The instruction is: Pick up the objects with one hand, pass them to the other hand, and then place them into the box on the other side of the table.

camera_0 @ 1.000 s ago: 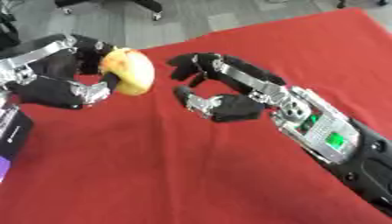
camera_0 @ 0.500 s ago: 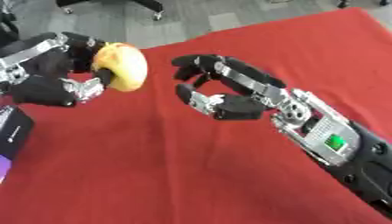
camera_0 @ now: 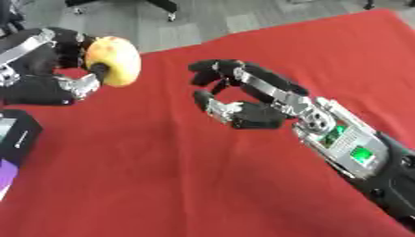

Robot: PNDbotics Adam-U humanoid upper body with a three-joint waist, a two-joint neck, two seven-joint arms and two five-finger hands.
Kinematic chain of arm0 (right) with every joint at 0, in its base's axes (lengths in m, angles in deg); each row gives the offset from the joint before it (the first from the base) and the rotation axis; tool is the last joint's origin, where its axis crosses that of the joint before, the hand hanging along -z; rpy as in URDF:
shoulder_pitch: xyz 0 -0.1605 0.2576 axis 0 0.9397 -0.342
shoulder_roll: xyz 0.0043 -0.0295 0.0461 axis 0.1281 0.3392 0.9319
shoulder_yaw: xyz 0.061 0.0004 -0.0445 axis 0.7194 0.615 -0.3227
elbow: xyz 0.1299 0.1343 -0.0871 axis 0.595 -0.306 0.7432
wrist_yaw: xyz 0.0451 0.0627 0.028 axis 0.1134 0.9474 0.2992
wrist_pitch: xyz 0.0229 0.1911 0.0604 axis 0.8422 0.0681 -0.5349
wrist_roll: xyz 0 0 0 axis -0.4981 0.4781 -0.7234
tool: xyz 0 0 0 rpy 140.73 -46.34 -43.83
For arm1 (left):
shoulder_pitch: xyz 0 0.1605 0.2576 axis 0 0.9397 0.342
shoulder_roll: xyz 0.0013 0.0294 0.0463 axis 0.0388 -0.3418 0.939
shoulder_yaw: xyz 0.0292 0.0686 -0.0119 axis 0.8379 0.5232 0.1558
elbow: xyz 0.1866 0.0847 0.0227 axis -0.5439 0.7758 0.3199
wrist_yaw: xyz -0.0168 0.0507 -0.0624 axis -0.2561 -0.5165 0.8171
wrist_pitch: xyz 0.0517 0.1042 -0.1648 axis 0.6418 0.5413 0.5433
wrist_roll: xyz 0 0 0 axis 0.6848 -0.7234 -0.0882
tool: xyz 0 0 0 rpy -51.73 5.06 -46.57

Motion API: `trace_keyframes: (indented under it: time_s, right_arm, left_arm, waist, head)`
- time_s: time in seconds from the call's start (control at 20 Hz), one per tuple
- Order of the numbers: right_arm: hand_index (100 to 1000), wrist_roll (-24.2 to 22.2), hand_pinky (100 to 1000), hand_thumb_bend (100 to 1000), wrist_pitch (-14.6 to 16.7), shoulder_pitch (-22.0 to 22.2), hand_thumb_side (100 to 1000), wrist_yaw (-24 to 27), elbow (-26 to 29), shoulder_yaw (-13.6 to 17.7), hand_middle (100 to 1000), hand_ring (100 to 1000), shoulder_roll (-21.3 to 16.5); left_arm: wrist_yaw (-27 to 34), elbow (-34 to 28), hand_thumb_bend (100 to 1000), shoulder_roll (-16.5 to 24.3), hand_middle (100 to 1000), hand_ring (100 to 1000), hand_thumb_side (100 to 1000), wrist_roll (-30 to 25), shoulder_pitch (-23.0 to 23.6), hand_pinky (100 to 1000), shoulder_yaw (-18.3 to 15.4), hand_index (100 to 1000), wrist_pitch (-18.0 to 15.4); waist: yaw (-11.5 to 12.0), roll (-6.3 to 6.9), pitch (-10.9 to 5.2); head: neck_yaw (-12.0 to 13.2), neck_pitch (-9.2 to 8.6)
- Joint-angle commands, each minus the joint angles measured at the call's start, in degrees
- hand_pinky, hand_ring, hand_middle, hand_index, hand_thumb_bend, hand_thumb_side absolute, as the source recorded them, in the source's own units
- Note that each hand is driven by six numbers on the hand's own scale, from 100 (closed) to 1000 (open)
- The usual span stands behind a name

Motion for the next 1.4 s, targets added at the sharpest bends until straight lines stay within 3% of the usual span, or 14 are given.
trace_keyframes:
  time_s: [0.05, 0.65, 1.0, 1.1, 1.4]
  right_arm:
    - [919, 0.3, 756, 143, -0.26, -0.32, 749, -0.24, 1.57, 0.92, 763, 824, -1.48]
    - [914, 0.87, 757, 131, -0.06, 1.7, 695, -0.51, 3.27, 2.0, 760, 823, -2.3]
    - [909, 2.26, 754, 129, 1.02, 2.54, 667, -0.26, 3.28, 3.09, 753, 819, -2.73]
    - [909, 2.72, 753, 120, 1.28, 2.61, 675, 0.07, 3.28, 3.34, 752, 819, -2.74]
    - [908, 4.24, 749, 124, 1.77, 2.81, 653, 0.79, 3.28, 4.04, 751, 817, -2.55]
  left_arm:
    - [-1.26, -0.99, 100, 3.71, 487, 596, 148, 2.29, 0.19, 688, -2.88, 568, 0.85]
    - [-3.36, 5.18, 100, 11.69, 491, 605, 139, 6.42, 4.79, 691, -9.36, 569, 3.91]
    - [-4.25, 9.59, 100, 15.39, 498, 611, 134, 9.05, 8.65, 694, -12.06, 574, 3.87]
    - [-4.43, 10.69, 100, 16.04, 503, 614, 100, 9.85, 10.05, 696, -12.78, 576, 3.89]
    - [-5.27, 13.29, 100, 17.23, 505, 618, 129, 12.56, 13.41, 698, -15.17, 580, 3.68]
  waist:
    - [0.22, -0.68, -0.35]
    - [0.09, -1.67, -0.64]
    - [-0.08, -2.16, -0.47]
    - [-0.04, -2.3, -0.37]
    - [0.12, -2.88, -0.2]
  head:
    - [1.65, 0.04]
    - [7.94, 2.24]
    - [11.76, 2.21]
    - [12.51, 2.1]
    - [14.03, 1.49]
